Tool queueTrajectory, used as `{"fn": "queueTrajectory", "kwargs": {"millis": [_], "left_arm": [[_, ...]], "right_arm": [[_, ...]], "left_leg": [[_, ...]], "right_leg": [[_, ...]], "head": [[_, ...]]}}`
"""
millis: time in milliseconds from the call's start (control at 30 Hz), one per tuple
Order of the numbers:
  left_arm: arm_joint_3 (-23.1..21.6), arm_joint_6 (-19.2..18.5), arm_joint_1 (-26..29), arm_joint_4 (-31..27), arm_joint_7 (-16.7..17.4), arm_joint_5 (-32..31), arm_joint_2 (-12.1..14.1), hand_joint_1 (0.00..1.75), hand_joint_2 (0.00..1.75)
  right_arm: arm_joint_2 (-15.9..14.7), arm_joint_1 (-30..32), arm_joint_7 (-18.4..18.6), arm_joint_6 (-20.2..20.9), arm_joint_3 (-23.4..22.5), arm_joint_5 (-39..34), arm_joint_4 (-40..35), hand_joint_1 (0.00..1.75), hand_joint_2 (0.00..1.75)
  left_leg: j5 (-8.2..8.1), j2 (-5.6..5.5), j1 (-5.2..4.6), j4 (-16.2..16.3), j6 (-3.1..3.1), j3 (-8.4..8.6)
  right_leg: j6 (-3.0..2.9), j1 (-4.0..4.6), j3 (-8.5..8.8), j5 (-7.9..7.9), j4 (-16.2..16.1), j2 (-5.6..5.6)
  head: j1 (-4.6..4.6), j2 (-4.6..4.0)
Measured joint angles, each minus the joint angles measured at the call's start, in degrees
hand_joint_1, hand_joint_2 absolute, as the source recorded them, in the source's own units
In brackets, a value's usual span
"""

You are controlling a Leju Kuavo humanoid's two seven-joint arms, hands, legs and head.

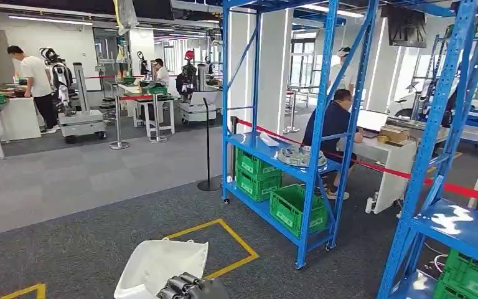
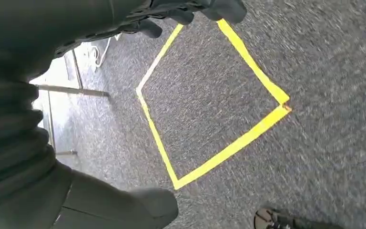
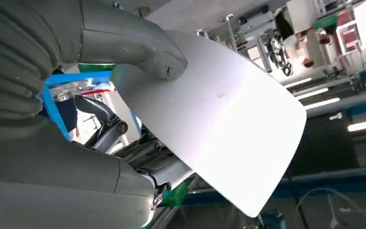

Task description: Take the parts from the cabinet and place them on the table.

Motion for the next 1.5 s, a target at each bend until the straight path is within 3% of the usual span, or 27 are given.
{"fn": "queueTrajectory", "kwargs": {"millis": [33,67,133,167,200,333,367,400,433,500,567,600,667,700,767,867,933,967,1033,1100,1167,1200,1233,1300,1367,1433,1500], "left_arm": [[0.0,0.0,0.1,0.0,0.0,0.1,0.1,0.00,1.75],[0.0,0.0,0.2,0.0,0.0,0.3,0.2,0.00,1.75],[0.0,0.0,0.3,0.0,0.0,0.3,0.2,0.00,1.75],[0.0,0.0,0.3,0.1,0.0,0.3,0.2,0.00,1.75],[0.0,0.0,0.3,0.1,-0.1,0.3,0.0,0.00,1.75],[0.0,0.2,0.8,0.2,0.0,0.4,0.1,0.00,1.75],[0.0,0.2,1.0,0.2,0.0,0.4,0.2,0.00,1.75],[0.0,0.2,1.0,0.2,0.0,0.4,0.1,0.00,1.75],[0.0,0.2,0.9,0.2,0.0,0.3,0.1,0.00,1.75],[0.0,0.4,0.8,0.2,0.0,0.3,0.2,0.00,1.75],[0.0,0.4,0.9,0.3,0.2,0.3,0.3,0.00,1.75],[0.0,0.4,1.1,0.3,0.2,0.3,0.3,0.00,1.75],[0.0,0.4,1.0,0.3,0.4,0.3,0.5,0.00,1.75],[0.0,0.4,0.9,0.3,0.4,0.2,0.3,0.00,1.75],[0.0,0.4,0.8,0.3,0.5,0.2,0.4,0.00,1.75],[0.0,0.4,0.7,0.3,0.5,0.3,0.4,0.00,1.75],[0.0,0.4,0.6,0.3,0.5,0.3,0.4,0.00,1.75],[0.0,0.4,0.3,0.3,0.5,0.3,0.5,0.00,1.75],[0.0,0.4,0.0,0.3,0.5,0.4,0.6,0.00,1.75],[0.0,0.4,-0.1,0.3,0.6,0.4,0.7,0.00,1.75],[0.0,0.4,-0.1,0.3,0.6,0.4,0.7,0.00,1.75],[0.0,0.4,-0.2,0.3,0.6,0.4,0.7,0.00,1.75],[0.0,0.4,-0.3,0.3,0.6,0.4,0.7,0.00,1.75],[0.0,0.3,-0.4,0.3,0.7,0.3,0.7,0.00,1.75],[0.0,0.3,-0.3,0.4,0.9,0.2,0.7,0.00,1.75],[0.0,0.0,-0.4,0.5,1.0,0.0,0.6,0.00,1.75],[0.0,0.0,-0.7,0.5,1.0,-0.1,0.6,0.00,1.75]], "right_arm": [[0.0,0.0,-0.2,-0.1,0.0,-0.2,0.3,1.75,1.75],[-0.1,0.0,-0.3,-0.2,0.0,-0.3,0.5,1.75,1.75],[-0.1,0.0,-0.5,-0.3,0.0,-0.5,0.8,1.75,1.75],[-0.1,-0.1,-0.5,-0.3,0.0,-0.6,0.8,1.75,1.75],[-0.1,-0.2,-0.5,-0.4,0.0,-0.6,0.9,1.75,1.75],[-0.1,-0.3,-0.5,-0.8,0.0,-0.7,1.2,1.75,1.75],[0.1,-0.4,-0.6,-1.0,0.0,-0.8,1.2,1.75,1.75],[0.3,-0.5,-0.7,-1.2,0.0,-0.9,1.3,1.75,1.75],[0.2,-0.7,-0.7,-1.4,0.0,-1.1,1.4,1.75,1.75],[0.2,-0.6,-0.7,-1.4,0.0,-1.1,1.7,1.75,1.75],[0.2,-0.6,-0.7,-1.4,0.0,-1.2,2.0,1.75,1.75],[0.2,-0.7,-0.7,-1.5,0.0,-1.2,2.1,1.75,1.75],[0.2,-0.8,-0.7,-1.6,0.0,-1.3,2.2,1.75,1.75],[0.2,-1.0,-0.7,-1.7,0.0,-1.4,2.3,1.75,1.75],[0.2,-1.3,-0.7,-2.2,0.0,-1.7,2.4,1.75,1.75],[0.2,-1.5,-0.7,-2.6,0.0,-1.9,2.6,1.75,1.75],[0.2,-1.7,-0.7,-2.7,0.0,-2.1,2.6,1.75,1.75],[0.1,-1.7,-0.7,-2.8,0.0,-2.2,2.8,1.75,1.75],[0.0,-1.6,-0.7,-3.0,0.0,-2.3,3.2,1.75,1.75],[-0.2,-1.5,-0.7,-3.1,0.0,-2.3,3.5,1.75,1.75],[-0.2,-1.6,-0.7,-3.4,0.0,-2.3,3.6,1.75,1.75],[-0.2,-1.7,-0.7,-3.5,0.0,-2.3,3.6,1.75,1.75],[-0.2,-1.7,-0.7,-3.6,0.0,-2.3,3.6,1.75,1.75],[-0.2,-1.8,-0.7,-3.8,0.0,-2.1,3.6,1.75,1.75],[-0.2,-1.8,-0.7,-3.8,0.0,-1.9,3.6,1.75,1.75],[-0.1,-2.0,-0.5,-4.1,0.0,-1.8,3.6,1.75,1.75],[-0.2,-1.8,-0.3,-4.2,0.0,-1.7,3.6,1.75,1.75]], "left_leg": [[0.06,-0.65,-0.09,0.0,0.05,-0.12],[0.12,-1.36,-0.13,0.1,0.04,-0.16],[0.24,-2.84,-0.14,0.2,-0.13,-0.13],[0.33,-3.54,-0.10,0.2,-0.27,-0.11],[0.47,-3.98,-0.02,0.3,-0.55,-0.33],[1.31,-6.01,0.27,-0.5,-2.18,-0.84],[1.21,-4.86,0.18,0.0,-2.12,-1.32],[0.03,-1.91,-0.20,1.4,-2.16,-1.85],[-2.18,-0.46,-0.19,4.7,-2.33,-3.43],[-6.32,0.25,-0.11,13.8,-2.77,-7.48],[-6.73,0.42,-0.01,17.1,-3.08,-8.85],[-5.19,0.66,0.10,14.8,-3.21,-7.47],[-0.91,2.27,0.29,4.9,-3.58,-1.75],[-0.85,5.35,0.30,0.4,-3.61,0.44],[-0.66,4.15,0.07,0.7,-2.04,0.47],[-0.43,2.53,0.11,0.6,-1.00,0.21],[-0.26,1.58,0.25,0.6,-0.53,0.06],[-0.19,1.07,0.22,0.6,-0.28,-0.05],[-0.08,-0.33,-0.03,0.6,-0.07,-0.28],[-0.03,-1.73,-0.20,0.6,-0.07,-0.29],[0.08,-3.09,-0.19,0.7,-0.21,-0.23],[0.19,-3.73,-0.08,0.7,-0.37,-0.20],[0.28,-4.20,-0.20,0.7,-0.69,-0.37],[0.67,-5.04,0.16,0.4,-1.45,-0.70],[1.06,-6.02,0.12,-0.2,-2.38,-0.77],[-1.08,-1.42,-0.15,2.7,-2.21,-2.26],[-5.46,0.15,-0.08,11.1,-2.75,-6.08]], "right_leg": [[-0.11,0.00,-1.45,-0.36,2.6,0.03],[-0.30,0.02,-1.34,0.75,2.1,0.11],[-0.95,0.06,2.70,5.73,-6.4,0.74],[-1.36,0.09,5.43,8.16,-11.8,1.94],[-1.78,0.07,7.02,8.37,-15.7,4.73],[-2.15,0.74,6.97,8.97,-16.2,2.64],[-2.58,0.02,7.36,9.71,-17.1,1.78],[-2.96,0.17,7.52,9.80,-17.4,1.22],[-3.28,0.22,7.51,9.83,-17.4,0.61],[-3.42,0.32,7.44,9.74,-17.4,-0.87],[-3.41,0.27,7.36,9.68,-17.3,-2.21],[-3.29,0.20,7.36,9.59,-17.2,-2.80],[-2.76,-0.02,7.38,9.23,-16.7,-3.99],[-2.27,0.26,7.33,8.84,-16.2,-4.47],[-1.64,0.75,7.32,8.43,-15.9,-5.15],[-0.98,0.51,7.42,8.06,-15.8,-6.48],[-0.30,0.01,6.02,5.28,-12.0,-1.90],[-0.20,-0.03,3.88,2.90,-7.4,-0.68],[-0.25,0.00,-0.66,-0.33,1.4,-0.05],[-0.70,0.07,-0.88,1.68,1.0,0.19],[-1.51,0.23,3.18,6.73,-7.7,1.06],[-1.93,0.28,5.86,9.14,-13.2,2.72],[-1.97,0.50,6.77,8.52,-15.3,4.29],[-1.98,0.86,6.58,8.93,-15.6,3.09],[-2.62,0.77,6.82,9.44,-16.3,2.12],[-3.43,0.48,7.29,10.07,-17.3,0.93],[-3.64,0.63,7.17,9.99,-17.3,-0.44]], "head": [[0.00,0.00],[0.02,0.00],[0.02,0.00],[0.02,0.00],[-0.02,0.00],[0.02,0.00],[-0.07,0.00],[-0.13,0.00],[-0.28,0.00],[-0.35,0.00],[-0.41,0.00],[-0.39,0.00],[-0.39,0.00],[-0.48,0.00],[-0.31,0.00],[-0.24,0.00],[-0.11,0.00],[-0.09,0.00],[-0.02,0.00],[0.00,0.00],[0.02,0.00],[0.02,0.00],[-0.04,0.00],[0.00,0.00],[-0.02,0.00],[-0.26,0.00],[-0.39,0.00]]}}
